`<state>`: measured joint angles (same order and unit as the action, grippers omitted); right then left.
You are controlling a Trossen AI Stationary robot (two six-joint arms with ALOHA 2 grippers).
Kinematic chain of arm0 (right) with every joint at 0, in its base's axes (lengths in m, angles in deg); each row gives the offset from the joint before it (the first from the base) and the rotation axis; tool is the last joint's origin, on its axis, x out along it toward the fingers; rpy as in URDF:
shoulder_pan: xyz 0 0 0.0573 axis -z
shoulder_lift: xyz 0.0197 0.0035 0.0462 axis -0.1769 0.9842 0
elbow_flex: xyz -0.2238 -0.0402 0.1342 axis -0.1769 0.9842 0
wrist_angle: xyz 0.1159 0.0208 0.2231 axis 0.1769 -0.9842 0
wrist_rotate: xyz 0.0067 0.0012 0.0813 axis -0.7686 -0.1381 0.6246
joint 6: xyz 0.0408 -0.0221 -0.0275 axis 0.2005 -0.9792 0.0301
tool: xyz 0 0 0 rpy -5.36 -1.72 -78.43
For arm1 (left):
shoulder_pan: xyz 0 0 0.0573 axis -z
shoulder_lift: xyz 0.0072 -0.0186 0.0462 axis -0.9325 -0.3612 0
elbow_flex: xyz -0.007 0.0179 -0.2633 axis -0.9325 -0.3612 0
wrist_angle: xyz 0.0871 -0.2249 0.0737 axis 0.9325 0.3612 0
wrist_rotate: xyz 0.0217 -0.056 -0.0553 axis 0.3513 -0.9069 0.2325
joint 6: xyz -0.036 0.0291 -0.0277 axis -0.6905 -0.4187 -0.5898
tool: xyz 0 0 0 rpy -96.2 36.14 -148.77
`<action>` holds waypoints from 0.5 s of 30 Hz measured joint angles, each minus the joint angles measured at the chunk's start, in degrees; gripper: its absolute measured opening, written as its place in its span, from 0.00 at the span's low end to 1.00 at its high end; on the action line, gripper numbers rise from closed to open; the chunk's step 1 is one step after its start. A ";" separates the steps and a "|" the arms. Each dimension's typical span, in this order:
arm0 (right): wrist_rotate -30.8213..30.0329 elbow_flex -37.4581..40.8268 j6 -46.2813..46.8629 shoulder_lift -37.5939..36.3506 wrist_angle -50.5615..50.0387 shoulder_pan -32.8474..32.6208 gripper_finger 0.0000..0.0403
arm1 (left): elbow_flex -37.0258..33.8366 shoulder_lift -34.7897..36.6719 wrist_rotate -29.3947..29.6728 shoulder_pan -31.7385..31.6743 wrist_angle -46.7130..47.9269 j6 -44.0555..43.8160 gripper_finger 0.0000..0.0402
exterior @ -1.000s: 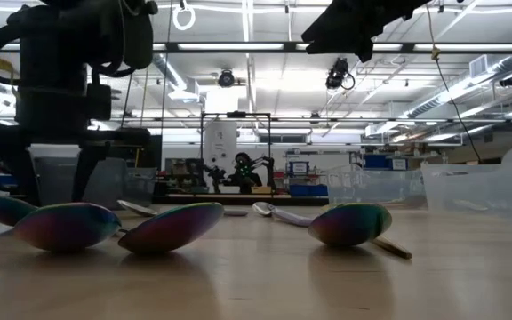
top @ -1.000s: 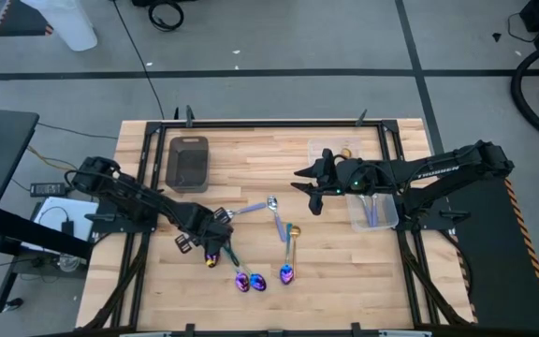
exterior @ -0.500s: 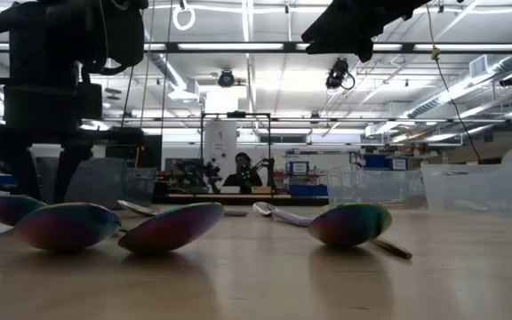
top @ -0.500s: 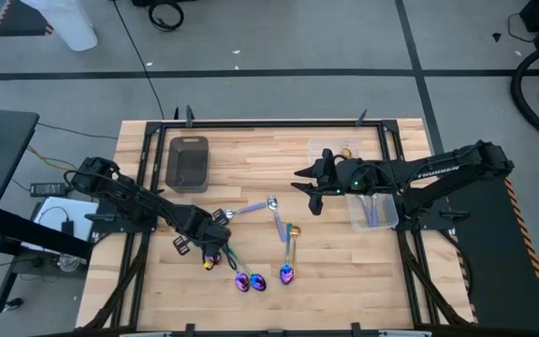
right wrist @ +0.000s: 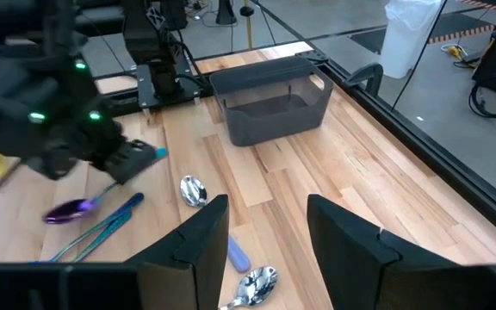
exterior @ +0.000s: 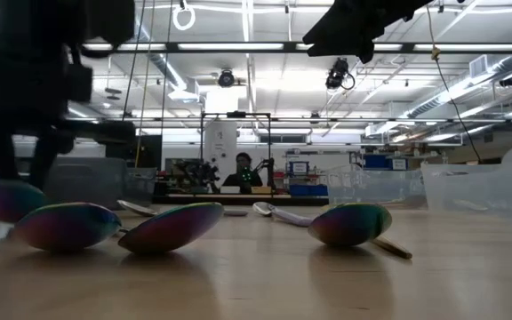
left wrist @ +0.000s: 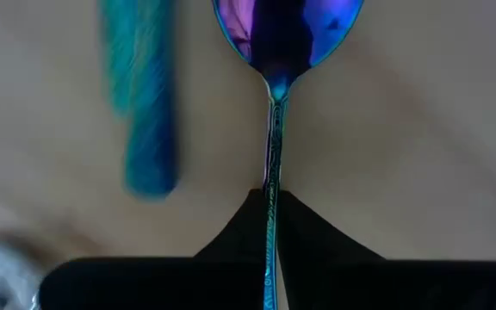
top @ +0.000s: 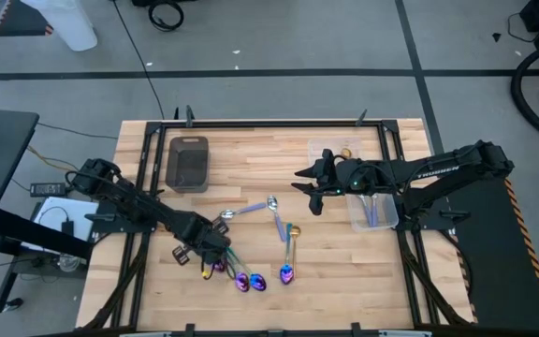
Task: Sort silverware by color (type)
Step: Put the blue spoon into the black bin
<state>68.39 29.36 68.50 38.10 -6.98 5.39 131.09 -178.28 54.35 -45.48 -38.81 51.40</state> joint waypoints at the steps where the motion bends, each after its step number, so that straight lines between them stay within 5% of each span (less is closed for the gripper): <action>1: 0.00 0.00 0.00 0.00 0.00 0.00 0.42 | 0.64 0.00 -0.89 0.30 0.12 -0.77 0.04; 15: 1.26 0.00 0.07 0.00 -0.02 -0.76 0.42 | 7.73 6.51 1.50 0.57 3.61 -10.14 0.04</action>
<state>69.65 29.36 68.57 38.10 -7.00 4.63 138.82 -171.78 55.85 -44.91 -35.20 41.26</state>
